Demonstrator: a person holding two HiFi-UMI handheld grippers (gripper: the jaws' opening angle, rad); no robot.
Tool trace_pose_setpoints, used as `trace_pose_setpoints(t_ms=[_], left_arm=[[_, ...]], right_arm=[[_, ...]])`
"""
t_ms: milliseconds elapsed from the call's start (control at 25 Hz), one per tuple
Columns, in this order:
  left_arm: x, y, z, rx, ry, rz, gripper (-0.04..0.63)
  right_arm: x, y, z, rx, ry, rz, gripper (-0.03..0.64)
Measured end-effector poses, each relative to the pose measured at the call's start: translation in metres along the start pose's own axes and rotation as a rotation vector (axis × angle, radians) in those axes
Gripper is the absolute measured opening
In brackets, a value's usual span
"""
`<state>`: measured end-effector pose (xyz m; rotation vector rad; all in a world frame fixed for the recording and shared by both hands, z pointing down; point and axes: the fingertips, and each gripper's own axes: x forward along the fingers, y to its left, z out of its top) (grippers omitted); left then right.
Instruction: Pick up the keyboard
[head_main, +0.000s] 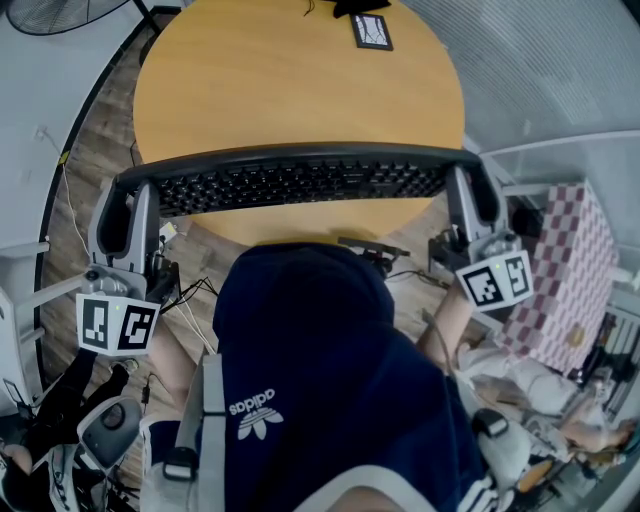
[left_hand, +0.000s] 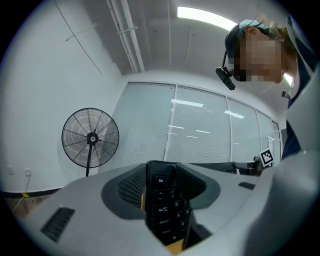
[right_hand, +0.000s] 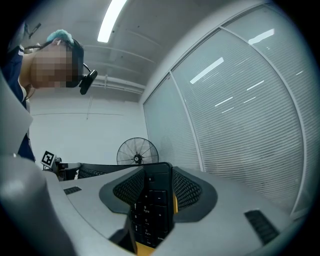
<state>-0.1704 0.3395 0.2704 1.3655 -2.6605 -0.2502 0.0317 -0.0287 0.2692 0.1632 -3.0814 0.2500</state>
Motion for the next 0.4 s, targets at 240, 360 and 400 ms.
trace_pose_setpoints(t_ms=[240,360,400], left_arm=[[-0.015,0.003,0.003,0.0,-0.009,-0.005,0.181],[-0.013,0.002,0.003,0.002,-0.01,-0.007,0.181],[-0.012,0.002,0.003,0.003,-0.01,-0.007,0.181]], right_arm=[[-0.008,0.014,0.002,-0.007,-0.007,-0.002,0.167],[-0.008,0.012,0.002,-0.012,-0.007,-0.006,0.167],[-0.008,0.011,0.002,-0.014,-0.006,-0.006,0.167]])
